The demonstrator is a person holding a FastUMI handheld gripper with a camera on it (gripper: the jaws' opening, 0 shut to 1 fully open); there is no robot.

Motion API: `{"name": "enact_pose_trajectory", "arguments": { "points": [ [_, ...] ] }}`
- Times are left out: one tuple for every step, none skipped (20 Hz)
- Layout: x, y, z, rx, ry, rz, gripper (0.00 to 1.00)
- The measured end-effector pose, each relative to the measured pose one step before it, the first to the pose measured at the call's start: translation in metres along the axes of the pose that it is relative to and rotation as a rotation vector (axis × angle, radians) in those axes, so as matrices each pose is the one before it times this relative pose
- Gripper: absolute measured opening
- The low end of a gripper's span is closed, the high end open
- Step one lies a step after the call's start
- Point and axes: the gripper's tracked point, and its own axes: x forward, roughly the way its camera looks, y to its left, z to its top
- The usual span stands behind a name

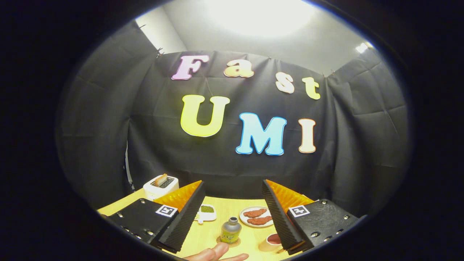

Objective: Take the bottle from table, then pour the juice into the cup, finally place the bottle on the coaster

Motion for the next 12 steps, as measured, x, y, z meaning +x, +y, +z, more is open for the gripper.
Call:
{"name": "enact_pose_trajectory", "arguments": {
  "points": [
    [-0.00393, -0.0036, 0.00319, 0.02302, -0.0029, -0.00238, 0.96],
    [-0.00421, -0.00354, 0.00161, 0.01412, 0.00068, -0.00226, 0.96],
    [-0.00422, -0.00653, -0.00108, 0.00364, 0.00024, -0.01016, 0.96],
    [-0.0028, -0.00758, -0.00111, 0.00054, 0.00405, -0.01488, 0.96],
    [-0.00312, -0.00747, -0.00358, -0.00176, 0.01003, -0.01474, 0.96],
    [-0.00092, -0.00627, -0.0021, 0.00019, 0.0058, -0.01376, 0.96],
    [-0.00179, -0.00613, -0.00031, 0.00173, 0.00143, -0.0107, 0.96],
    [-0.00035, -0.00446, -0.00087, 0.00544, 0.00042, -0.00687, 0.96],
    [-0.00087, -0.00337, -0.00264, 0.00529, 0.00094, 0.00175, 0.96],
    [-0.00104, -0.00215, -0.00106, 0.00131, -0.00152, 0.00524, 0.96],
    [-0.00077, -0.00535, -0.00377, 0.00221, 0.00307, -0.00403, 0.96],
    [-0.00137, -0.00516, -0.00408, 0.00076, 0.00319, -0.00045, 0.96]
  ]
}}
